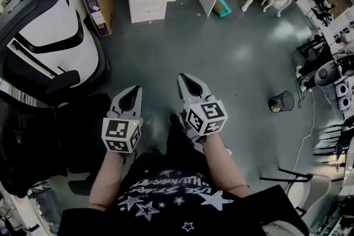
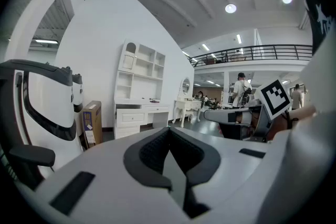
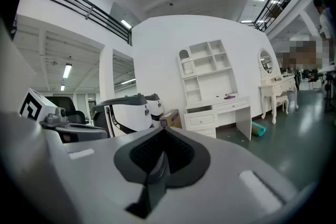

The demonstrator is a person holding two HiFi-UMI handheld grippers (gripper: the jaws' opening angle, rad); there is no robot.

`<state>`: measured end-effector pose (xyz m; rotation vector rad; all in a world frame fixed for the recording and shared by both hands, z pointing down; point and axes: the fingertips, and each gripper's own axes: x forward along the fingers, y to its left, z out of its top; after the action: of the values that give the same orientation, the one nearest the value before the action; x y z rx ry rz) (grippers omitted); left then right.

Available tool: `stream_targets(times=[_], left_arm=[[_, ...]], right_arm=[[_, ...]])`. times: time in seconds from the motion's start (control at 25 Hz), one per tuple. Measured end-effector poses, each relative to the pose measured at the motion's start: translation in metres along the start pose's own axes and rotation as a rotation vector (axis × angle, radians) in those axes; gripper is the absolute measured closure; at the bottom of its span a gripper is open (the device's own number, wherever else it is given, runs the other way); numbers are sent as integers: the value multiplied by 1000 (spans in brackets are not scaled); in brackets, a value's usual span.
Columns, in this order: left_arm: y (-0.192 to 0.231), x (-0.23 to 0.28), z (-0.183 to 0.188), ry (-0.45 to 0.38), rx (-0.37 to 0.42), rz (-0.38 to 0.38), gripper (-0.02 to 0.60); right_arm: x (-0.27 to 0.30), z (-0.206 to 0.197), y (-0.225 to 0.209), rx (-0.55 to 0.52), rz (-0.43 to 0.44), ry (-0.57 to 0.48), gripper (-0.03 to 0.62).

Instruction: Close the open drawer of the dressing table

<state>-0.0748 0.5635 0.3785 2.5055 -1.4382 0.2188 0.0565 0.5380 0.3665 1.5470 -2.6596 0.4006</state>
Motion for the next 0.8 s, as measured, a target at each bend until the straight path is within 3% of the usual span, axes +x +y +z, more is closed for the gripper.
stream_targets(times=[0.48, 0.8], left_arm=[[47, 82, 4, 46, -42, 53, 572], [51, 155, 47, 3, -34, 54, 572]], right_arm=[[78, 10, -59, 1, 26, 42, 592], [132, 56, -113, -1, 61, -34, 591]])
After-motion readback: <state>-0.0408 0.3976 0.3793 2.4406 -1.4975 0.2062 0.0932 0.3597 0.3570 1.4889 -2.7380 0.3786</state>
